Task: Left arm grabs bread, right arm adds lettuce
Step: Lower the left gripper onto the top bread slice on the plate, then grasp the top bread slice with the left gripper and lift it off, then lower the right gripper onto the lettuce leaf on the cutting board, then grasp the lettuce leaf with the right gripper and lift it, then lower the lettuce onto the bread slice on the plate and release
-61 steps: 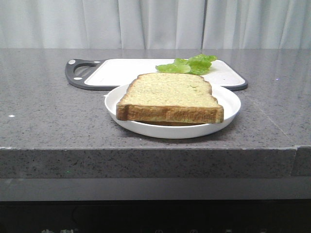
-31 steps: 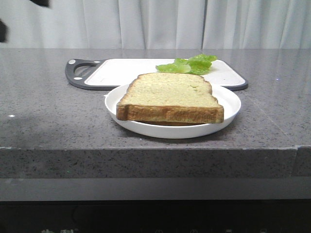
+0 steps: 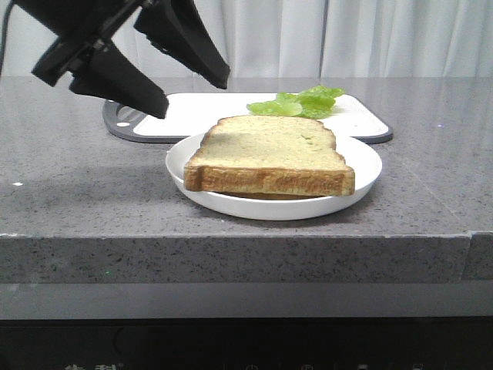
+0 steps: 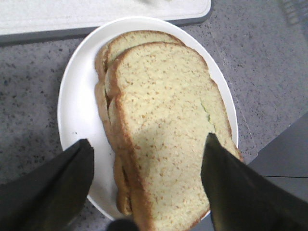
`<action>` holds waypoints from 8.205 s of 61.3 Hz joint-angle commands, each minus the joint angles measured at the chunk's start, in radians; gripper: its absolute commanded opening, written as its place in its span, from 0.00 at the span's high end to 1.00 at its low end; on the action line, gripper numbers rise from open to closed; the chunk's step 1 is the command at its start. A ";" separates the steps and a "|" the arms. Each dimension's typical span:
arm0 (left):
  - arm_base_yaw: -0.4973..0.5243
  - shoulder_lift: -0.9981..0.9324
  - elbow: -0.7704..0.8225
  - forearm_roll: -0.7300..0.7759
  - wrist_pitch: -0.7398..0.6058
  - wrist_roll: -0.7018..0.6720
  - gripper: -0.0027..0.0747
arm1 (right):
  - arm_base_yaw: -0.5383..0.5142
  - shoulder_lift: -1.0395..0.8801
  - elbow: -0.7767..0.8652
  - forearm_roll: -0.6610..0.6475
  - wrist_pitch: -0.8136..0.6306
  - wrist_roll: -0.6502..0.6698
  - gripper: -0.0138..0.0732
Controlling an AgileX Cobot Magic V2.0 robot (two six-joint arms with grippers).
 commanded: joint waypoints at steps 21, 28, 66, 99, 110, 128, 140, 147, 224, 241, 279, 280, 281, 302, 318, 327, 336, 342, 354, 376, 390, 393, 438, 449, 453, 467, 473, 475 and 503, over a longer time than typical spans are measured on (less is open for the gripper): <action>-0.011 0.051 -0.067 -0.052 0.013 0.006 0.45 | -0.008 0.018 -0.030 -0.009 -0.075 0.000 0.22; -0.011 0.051 -0.067 -0.058 0.013 0.006 0.45 | -0.008 0.018 -0.029 -0.009 -0.076 0.000 0.22; -0.011 0.118 -0.069 -0.096 0.028 0.006 0.46 | -0.008 0.018 -0.029 -0.009 -0.076 0.000 0.22; -0.011 0.107 -0.078 -0.092 0.047 0.006 0.99 | -0.008 0.018 -0.029 -0.009 -0.076 0.000 0.22; -0.009 0.044 -0.116 -0.096 0.084 0.006 0.99 | -0.008 0.018 -0.029 -0.009 -0.076 0.000 0.22; 0.071 -0.124 -0.054 -0.085 0.088 0.006 0.99 | -0.008 0.018 -0.029 -0.009 -0.076 0.000 0.22; 0.211 -0.242 0.047 -0.057 0.095 0.006 0.99 | -0.008 0.018 -0.029 -0.009 -0.076 0.000 0.22; 0.287 -0.288 0.091 -0.025 0.149 0.007 0.99 | -0.008 0.018 -0.029 -0.009 -0.077 0.000 0.22; 0.387 -0.336 0.122 0.003 0.163 0.009 0.99 | 0.186 0.969 -0.597 -0.003 -0.015 -0.084 0.22; 0.387 -0.336 0.122 0.002 0.163 0.009 0.99 | 0.210 1.229 -0.896 0.078 0.157 -0.206 0.22; 0.387 -0.336 0.122 0.002 0.163 0.009 0.99 | 0.236 1.730 -1.496 0.232 0.475 -0.330 0.22; 0.387 -0.336 0.122 0.002 0.163 0.009 0.99 | 0.236 1.744 -1.508 0.232 0.484 -0.332 0.22; 0.387 -0.336 0.122 0.002 0.163 0.009 0.99 | 0.236 1.753 -1.520 0.232 0.493 -0.333 0.22; 0.387 -0.336 0.122 0.002 0.163 0.009 0.99 | 0.236 1.890 -1.704 0.230 0.645 -0.345 0.22; 0.387 -0.336 0.122 0.002 0.163 0.009 0.99 | 0.236 1.922 -1.707 0.230 0.690 -0.360 0.25; 0.387 -0.336 0.122 0.002 0.163 0.009 0.99 | 0.236 1.921 -1.707 0.230 0.693 -0.360 0.50; 0.387 -0.336 0.122 0.002 0.163 0.009 0.99 | 0.236 1.918 -1.707 0.230 0.710 -0.360 0.80; 0.387 -0.336 0.122 0.002 0.163 0.009 0.99 | 0.236 1.916 -1.715 0.230 0.716 -0.359 0.85; 0.387 -0.336 0.122 0.002 0.163 0.009 0.99 | 0.236 1.916 -1.785 0.230 0.774 -0.358 0.86; 0.387 -0.336 0.122 0.002 0.163 0.009 0.99 | 0.236 1.877 -1.845 0.241 0.909 -0.347 0.92; 0.387 -0.336 0.122 0.002 0.159 0.009 0.99 | 0.239 1.795 -1.831 0.265 0.910 -0.295 0.92; 0.387 -0.336 0.122 0.002 0.159 0.009 0.99 | 0.244 1.773 -1.811 0.268 0.910 -0.287 0.92; 0.387 -0.336 0.122 0.006 0.155 0.009 0.99 | 0.395 1.318 -1.068 0.276 0.642 -0.316 0.92; 0.387 -0.336 0.122 0.006 0.155 0.009 0.99 | 0.398 1.281 -0.935 0.320 0.574 -0.332 0.92; 0.387 -0.336 0.122 0.006 0.155 0.009 0.99 | 0.398 1.281 -0.908 0.364 0.544 -0.359 0.92; 0.387 -0.336 0.122 0.006 0.155 0.009 0.99 | 0.398 1.286 -0.890 0.408 0.498 -0.375 0.92; 0.387 -0.336 0.122 0.006 0.155 0.009 0.99 | 0.398 1.299 -0.890 0.409 0.496 -0.375 0.92; 0.387 -0.336 0.122 0.006 0.155 0.009 0.99 | 0.398 1.307 -0.890 0.409 0.499 -0.375 0.92; 0.387 -0.336 0.122 0.006 0.155 0.009 0.99 | 0.398 1.336 -0.890 0.409 0.507 -0.375 0.47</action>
